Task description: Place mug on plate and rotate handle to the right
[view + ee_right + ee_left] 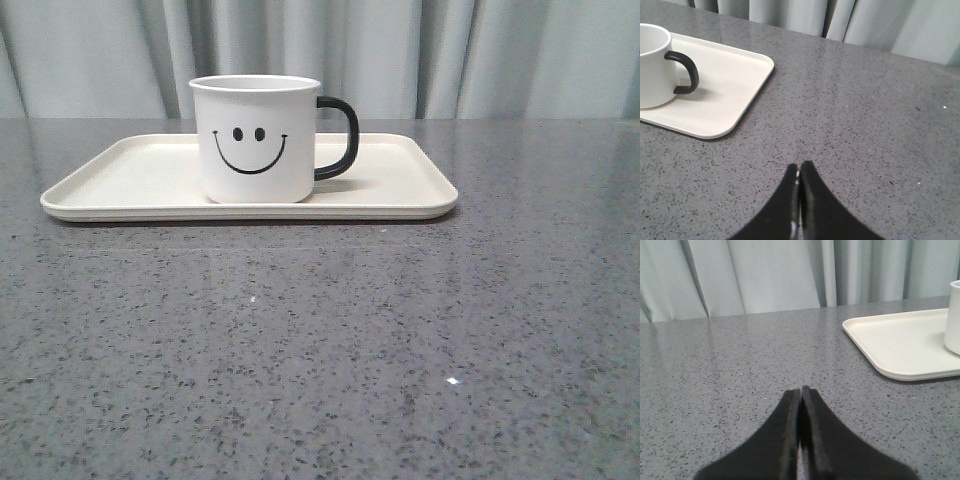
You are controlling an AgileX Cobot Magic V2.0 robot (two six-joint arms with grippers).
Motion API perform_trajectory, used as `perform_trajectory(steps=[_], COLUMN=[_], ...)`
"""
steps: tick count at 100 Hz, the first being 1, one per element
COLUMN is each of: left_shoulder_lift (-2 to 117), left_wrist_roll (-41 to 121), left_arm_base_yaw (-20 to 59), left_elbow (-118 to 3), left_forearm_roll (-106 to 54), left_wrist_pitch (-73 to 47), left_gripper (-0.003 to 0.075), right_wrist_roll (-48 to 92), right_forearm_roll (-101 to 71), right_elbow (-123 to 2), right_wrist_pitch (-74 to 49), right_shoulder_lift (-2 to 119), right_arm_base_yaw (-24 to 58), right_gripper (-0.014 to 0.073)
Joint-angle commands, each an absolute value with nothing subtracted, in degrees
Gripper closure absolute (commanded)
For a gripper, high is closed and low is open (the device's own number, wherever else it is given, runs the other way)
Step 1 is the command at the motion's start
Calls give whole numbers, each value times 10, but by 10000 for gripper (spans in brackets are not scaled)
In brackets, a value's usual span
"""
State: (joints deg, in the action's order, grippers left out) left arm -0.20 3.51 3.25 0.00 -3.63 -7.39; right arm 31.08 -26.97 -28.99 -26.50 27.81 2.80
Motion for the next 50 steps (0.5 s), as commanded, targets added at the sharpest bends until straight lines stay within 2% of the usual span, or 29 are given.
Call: perform_trajectory(steps=[1,30,50], left_shoulder_lift=[-19,-19,-19], left_wrist_roll=[37,37,37], left_arm_base_yaw=[32,32,32], left_elbow=[6,6,6], left_forearm_roll=[-36,-36,-36], left_wrist_pitch=[-27,-27,-27], left_gripper=[740,740,740], right_wrist_roll=[311,302,158], right_forearm_roll=[-280,-237,-118], right_elbow=[-304,-299,-271], right_wrist_pitch=[-231,-235,-198], right_shoulder_lift=[279,272,215], right_arm_base_yaw=[25,34,39], right_gripper=[659,659,659])
